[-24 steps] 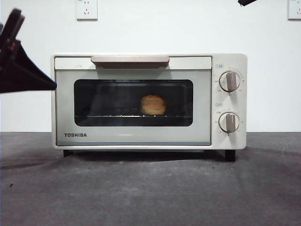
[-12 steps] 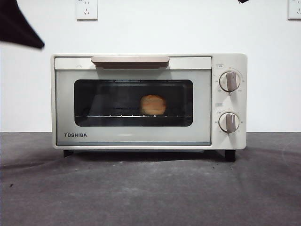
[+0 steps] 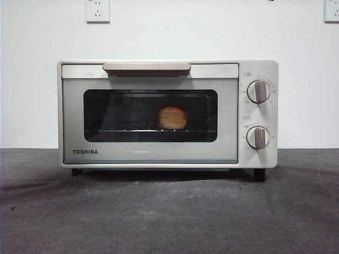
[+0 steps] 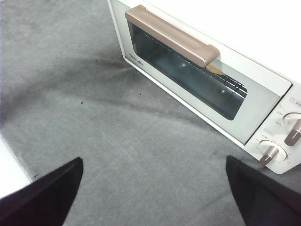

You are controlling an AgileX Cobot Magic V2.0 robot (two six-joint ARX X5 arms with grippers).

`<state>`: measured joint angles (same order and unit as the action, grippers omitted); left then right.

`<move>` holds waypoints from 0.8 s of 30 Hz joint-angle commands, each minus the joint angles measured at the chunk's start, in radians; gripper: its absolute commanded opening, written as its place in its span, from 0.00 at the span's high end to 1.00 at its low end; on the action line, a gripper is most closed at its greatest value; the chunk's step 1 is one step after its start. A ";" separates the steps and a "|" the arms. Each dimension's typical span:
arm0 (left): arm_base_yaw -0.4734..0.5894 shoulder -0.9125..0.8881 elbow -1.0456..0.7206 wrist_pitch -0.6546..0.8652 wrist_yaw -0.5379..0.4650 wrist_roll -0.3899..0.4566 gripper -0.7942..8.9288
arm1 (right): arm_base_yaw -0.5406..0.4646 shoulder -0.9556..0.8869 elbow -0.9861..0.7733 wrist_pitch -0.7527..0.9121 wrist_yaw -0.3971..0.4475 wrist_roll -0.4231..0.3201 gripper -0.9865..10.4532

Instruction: The left arm flap open the oven, the right arm pick bread and place it into oven, the left arm flap close the oven

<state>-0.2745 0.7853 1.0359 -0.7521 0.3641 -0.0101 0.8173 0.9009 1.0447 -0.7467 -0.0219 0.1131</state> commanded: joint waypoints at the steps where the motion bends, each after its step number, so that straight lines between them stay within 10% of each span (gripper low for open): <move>1: -0.013 -0.005 0.040 -0.048 -0.004 0.044 0.90 | 0.009 0.006 0.018 0.011 0.005 0.014 0.49; 19: -0.016 -0.033 0.042 -0.089 -0.004 0.044 0.90 | 0.009 0.006 0.018 0.010 0.005 0.018 0.50; 24: -0.016 -0.034 0.042 -0.089 -0.004 0.044 0.90 | 0.009 0.006 0.018 0.010 0.005 0.016 0.88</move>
<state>-0.2863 0.7475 1.0557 -0.8463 0.3637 0.0170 0.8173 0.9009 1.0447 -0.7467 -0.0219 0.1211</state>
